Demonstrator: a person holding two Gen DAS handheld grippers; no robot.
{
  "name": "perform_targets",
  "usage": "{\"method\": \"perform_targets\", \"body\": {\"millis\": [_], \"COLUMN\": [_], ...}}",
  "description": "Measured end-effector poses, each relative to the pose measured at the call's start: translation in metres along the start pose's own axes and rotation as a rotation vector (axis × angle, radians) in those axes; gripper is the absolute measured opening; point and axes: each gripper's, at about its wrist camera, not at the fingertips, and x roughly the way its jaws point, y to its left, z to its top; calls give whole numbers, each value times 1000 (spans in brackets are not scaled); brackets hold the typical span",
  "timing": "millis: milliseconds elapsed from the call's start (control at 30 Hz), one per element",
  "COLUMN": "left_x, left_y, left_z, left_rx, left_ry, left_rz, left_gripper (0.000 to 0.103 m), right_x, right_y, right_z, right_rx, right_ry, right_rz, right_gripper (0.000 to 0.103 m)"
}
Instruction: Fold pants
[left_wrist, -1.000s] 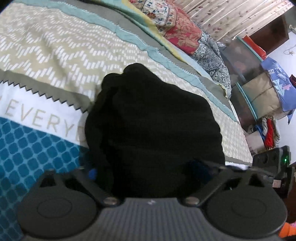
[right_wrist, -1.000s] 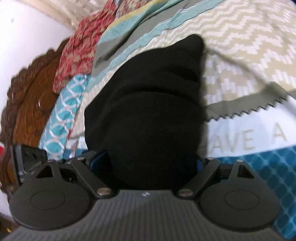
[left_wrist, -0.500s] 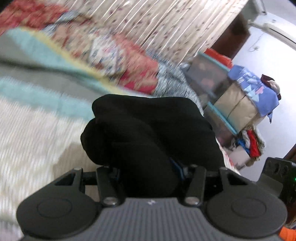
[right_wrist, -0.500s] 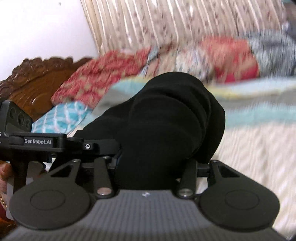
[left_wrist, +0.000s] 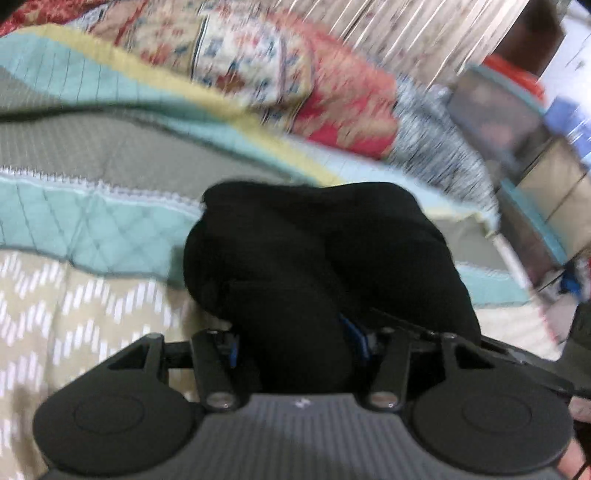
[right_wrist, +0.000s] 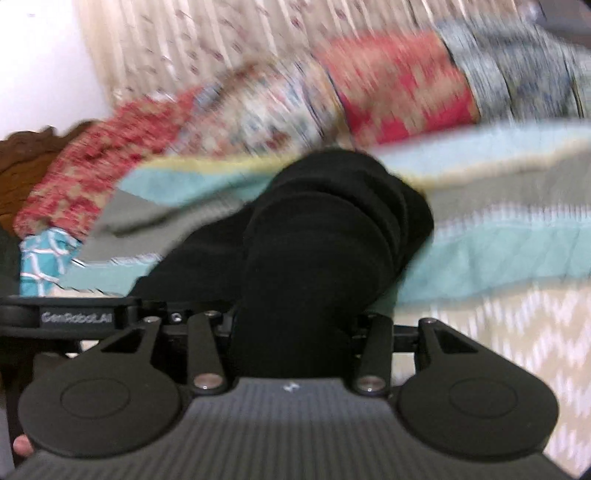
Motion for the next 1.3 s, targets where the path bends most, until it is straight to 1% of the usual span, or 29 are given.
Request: {"method": "perform_targets", "body": {"millis": [33,67,100,133,167,200,267,333,400,467,500,533,567,600,667,700,800,933,1067,1300], "left_x": [3,3,2,-1,-6,-12,-26,-46,-67,-89,-98,-109,-116,-124,-138,-145,-160,-178,-193,-209], "left_y": [1,4,6,7,6,3,-8,-23,-36,-49,-56,-61,-66,-70,-76,-79,-88,-103,-118,-126], "left_z": [-4,-4,-5,-6,-7,-8,-12,-23,-37,-54,-63,-74,-83,-93,-111,-120,-143,-161,-177,-196], "left_rx": [-16,-41,-76,-105,-124,-133,-120,-65,-16,22,42,57,66,70,74,76,88,131,175,167], "left_ry": [9,12,21,33,34,27,18,1,-17,-25,-27,-27,-27,-26,-22,-18,1,7,3,-5], "left_rz": [22,29,34,50,73,100,164,215,240,254,270,286,296,301,302,308,347,361,385,395], "left_gripper": [65,70,70,70,70,69,69,71,75,84,86,90,95,96,101,103,103,103,103,103], "right_x": [-1,-3,-9,-14,-20,-27,-49,-69,-91,-114,-122,-131,-142,-142,-159,-162,-179,-201,-217,-237], "right_y": [2,-3,-6,-6,-4,0,11,20,28,36,39,42,46,48,56,60,71,83,84,90], "right_z": [-4,-9,-12,-13,-13,-13,-17,-24,-33,-49,-57,-66,-77,-80,-101,-106,-128,-152,-162,-188], "right_rx": [28,73,111,128,137,135,118,102,93,106,115,125,133,141,152,152,152,176,234,286], "right_ry": [18,18,10,6,6,-2,-33,-56,-73,-82,-85,-84,-81,-77,-62,-49,-4,33,52,80], "right_rz": [-20,-30,-30,-34,-49,-67,-95,-126,-152,-163,-169,-171,-171,-173,-177,-174,-170,-148,-128,-104], "right_gripper": [60,65,67,73,74,75,82,84,84,84,85,85,85,85,85,85,85,86,87,88]}}
